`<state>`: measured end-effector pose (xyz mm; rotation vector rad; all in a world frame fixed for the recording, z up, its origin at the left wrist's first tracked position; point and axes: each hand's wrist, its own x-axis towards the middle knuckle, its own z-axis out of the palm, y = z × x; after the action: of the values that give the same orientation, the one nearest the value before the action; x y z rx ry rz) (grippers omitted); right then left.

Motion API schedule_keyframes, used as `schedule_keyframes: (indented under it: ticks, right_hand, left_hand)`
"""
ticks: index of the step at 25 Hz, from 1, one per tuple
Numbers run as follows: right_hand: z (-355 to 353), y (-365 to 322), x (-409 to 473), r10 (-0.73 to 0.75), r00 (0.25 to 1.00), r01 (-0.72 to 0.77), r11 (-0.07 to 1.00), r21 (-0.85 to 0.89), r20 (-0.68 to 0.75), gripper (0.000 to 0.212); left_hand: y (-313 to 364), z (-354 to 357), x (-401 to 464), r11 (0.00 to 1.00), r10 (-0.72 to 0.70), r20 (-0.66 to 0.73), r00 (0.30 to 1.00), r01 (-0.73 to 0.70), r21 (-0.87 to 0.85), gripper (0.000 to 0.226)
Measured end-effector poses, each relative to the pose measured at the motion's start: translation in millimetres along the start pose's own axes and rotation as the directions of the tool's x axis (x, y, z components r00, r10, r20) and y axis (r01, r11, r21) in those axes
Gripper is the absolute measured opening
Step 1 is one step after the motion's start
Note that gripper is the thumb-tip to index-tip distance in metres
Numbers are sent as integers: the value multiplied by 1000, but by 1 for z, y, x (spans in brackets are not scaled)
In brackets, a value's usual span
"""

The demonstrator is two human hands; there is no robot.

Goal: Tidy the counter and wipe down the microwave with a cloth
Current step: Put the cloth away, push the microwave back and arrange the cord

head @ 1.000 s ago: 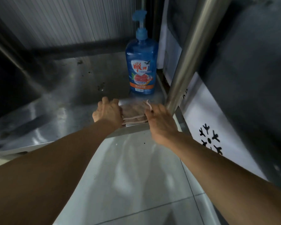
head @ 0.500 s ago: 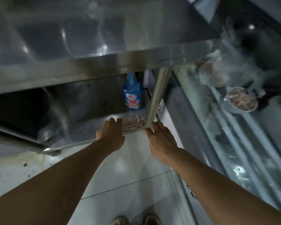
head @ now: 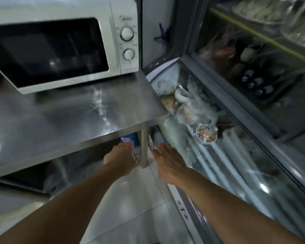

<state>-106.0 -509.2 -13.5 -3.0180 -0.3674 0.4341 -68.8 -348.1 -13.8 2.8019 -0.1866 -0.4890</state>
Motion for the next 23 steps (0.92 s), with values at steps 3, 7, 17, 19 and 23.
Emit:
schedule_keyframes:
  ticks: [3,7,17,19,23]
  right_hand:
    - [-44,11,-13,-3,999,2,1000,-20,-52,61]
    - [-102,30,-22,12,991,-17,999,-35,-134,64]
    - [-222,59,-33,-38,936,2,995,-102,-349,60]
    - [-239,62,-35,-44,928,7,995,-99,-370,64]
    - [-262,65,-29,-41,902,1,996,-94,-429,64]
  left_hand:
    - [24,-43,-4,998,17,19,1000,-18,63,53]
    - [52,-99,-10,992,70,-34,997,-67,105,53]
    - [108,-201,-30,990,94,-258,962,-63,127,62]
    - [113,-216,-33,989,105,-309,945,-67,131,60]
    - [118,-240,-33,990,107,-358,928,-67,122,62]
